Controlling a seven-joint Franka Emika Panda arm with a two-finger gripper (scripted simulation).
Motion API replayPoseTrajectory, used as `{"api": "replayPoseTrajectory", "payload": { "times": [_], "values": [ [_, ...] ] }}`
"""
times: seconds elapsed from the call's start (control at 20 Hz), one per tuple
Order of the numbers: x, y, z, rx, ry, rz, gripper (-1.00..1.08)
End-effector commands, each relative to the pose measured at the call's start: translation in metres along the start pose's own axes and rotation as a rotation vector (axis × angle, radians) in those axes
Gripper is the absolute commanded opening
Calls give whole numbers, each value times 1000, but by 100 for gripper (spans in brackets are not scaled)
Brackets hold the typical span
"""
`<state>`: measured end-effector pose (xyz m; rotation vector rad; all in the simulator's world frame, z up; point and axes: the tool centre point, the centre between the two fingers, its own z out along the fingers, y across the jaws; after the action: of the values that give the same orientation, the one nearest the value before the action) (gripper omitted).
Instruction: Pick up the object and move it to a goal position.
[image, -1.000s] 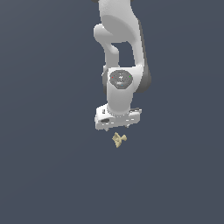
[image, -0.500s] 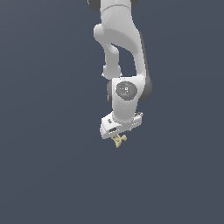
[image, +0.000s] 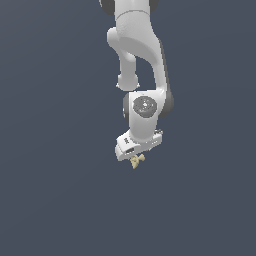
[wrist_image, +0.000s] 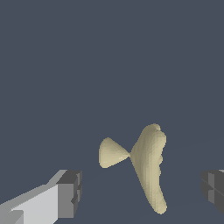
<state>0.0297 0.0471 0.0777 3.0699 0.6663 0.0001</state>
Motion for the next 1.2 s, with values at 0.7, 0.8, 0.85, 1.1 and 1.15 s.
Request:
{"api": "replayPoseTrajectory", "payload": {
  "times": [0.7,0.8,0.85,1.1,1.15],
  "values": [
    [0,0,45,0,0,-5,-100],
    [0,0,45,0,0,-5,-100],
    [0,0,45,0,0,-5,-100],
    [1,-1,45,0,0,-6,-100],
    [0,-1,45,0,0,-6,-100]
  ]
}}
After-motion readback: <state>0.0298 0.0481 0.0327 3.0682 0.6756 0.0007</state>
